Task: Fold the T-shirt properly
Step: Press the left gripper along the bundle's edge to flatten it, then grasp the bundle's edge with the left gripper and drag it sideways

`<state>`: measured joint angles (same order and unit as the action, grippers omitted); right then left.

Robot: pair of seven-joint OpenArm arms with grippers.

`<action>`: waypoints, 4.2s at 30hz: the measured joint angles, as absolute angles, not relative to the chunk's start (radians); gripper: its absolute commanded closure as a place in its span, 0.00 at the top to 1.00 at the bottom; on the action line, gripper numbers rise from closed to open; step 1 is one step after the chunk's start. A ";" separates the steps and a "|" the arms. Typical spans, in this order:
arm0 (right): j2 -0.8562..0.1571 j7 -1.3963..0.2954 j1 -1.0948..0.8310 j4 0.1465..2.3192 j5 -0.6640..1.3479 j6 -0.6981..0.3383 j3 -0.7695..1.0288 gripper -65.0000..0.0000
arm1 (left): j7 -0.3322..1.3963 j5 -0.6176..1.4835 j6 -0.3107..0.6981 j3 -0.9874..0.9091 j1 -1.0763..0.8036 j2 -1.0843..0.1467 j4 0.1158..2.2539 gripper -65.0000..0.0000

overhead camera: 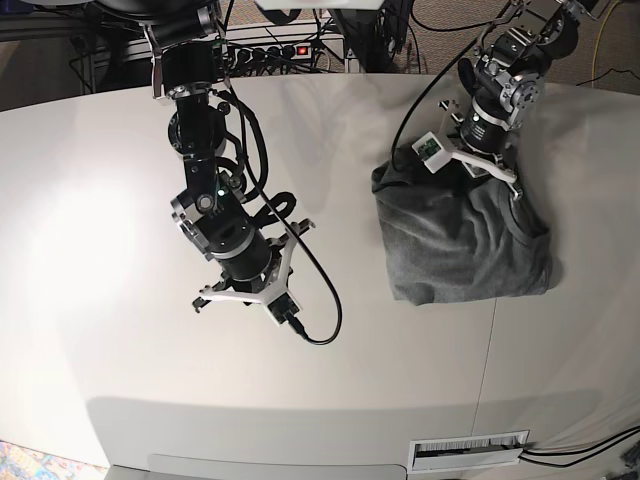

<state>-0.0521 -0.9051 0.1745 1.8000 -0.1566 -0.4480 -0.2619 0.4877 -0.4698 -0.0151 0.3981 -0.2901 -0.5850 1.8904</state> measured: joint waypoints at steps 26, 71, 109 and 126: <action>-0.052 -0.905 0.175 1.800 -0.113 -0.448 -0.262 0.00 | 0.626 -0.433 -0.045 0.398 -0.447 -0.688 2.091 0.33; -0.049 -0.912 0.175 1.800 0.053 -0.448 -0.262 0.00 | 0.579 -0.685 -0.226 0.265 -0.562 -0.690 1.963 0.00; -0.050 -0.911 0.175 1.800 0.024 -0.448 -0.262 0.00 | 0.754 -0.786 -0.326 0.265 -0.617 -0.765 1.889 0.44; -0.050 -0.885 0.175 1.800 0.024 -0.448 -0.262 0.00 | 0.597 -0.504 -0.410 0.266 -0.584 -0.764 2.155 0.00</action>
